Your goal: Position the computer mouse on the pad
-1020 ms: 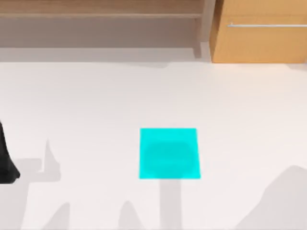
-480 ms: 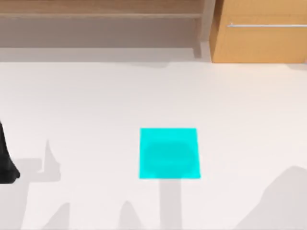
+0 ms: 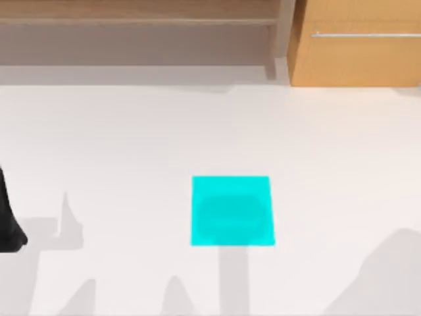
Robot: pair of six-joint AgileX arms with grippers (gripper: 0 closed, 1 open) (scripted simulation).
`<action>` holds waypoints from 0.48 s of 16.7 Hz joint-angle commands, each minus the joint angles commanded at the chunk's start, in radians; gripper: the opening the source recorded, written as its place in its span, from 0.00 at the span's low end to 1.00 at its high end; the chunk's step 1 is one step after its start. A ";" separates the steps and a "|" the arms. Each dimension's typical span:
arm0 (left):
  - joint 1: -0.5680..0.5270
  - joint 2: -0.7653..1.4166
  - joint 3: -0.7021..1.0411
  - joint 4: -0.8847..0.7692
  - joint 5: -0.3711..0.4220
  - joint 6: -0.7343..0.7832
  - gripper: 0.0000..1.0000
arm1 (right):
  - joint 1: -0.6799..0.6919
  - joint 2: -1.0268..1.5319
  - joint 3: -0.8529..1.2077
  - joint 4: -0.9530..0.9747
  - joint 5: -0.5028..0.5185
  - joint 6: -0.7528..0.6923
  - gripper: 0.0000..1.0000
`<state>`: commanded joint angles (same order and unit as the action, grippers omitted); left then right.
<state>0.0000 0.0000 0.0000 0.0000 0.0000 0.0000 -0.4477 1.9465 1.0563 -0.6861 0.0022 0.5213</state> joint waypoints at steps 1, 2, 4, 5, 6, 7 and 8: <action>0.000 0.000 0.000 0.000 0.000 0.000 1.00 | 0.000 0.000 0.000 0.000 0.000 0.000 0.00; 0.000 0.000 0.000 0.000 0.000 0.000 1.00 | 0.002 -0.058 0.019 -0.047 0.013 -0.004 0.00; 0.000 0.000 0.000 0.000 0.000 0.000 1.00 | 0.002 -0.063 0.031 -0.063 0.013 -0.004 0.00; 0.000 0.000 0.000 0.000 0.000 0.000 1.00 | 0.002 -0.070 0.048 -0.086 0.013 -0.005 0.00; 0.000 0.000 0.000 0.000 0.000 0.000 1.00 | 0.002 -0.080 0.070 -0.121 0.013 -0.006 0.00; 0.000 0.000 0.000 0.000 0.000 0.000 1.00 | 0.002 -0.092 0.096 -0.166 0.012 -0.007 0.00; 0.000 0.000 0.000 0.000 0.000 0.000 1.00 | 0.002 -0.107 0.125 -0.218 0.012 -0.007 0.00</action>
<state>0.0000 0.0000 0.0000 0.0000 0.0000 0.0000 -0.4458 1.8399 1.1813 -0.9036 0.0145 0.5140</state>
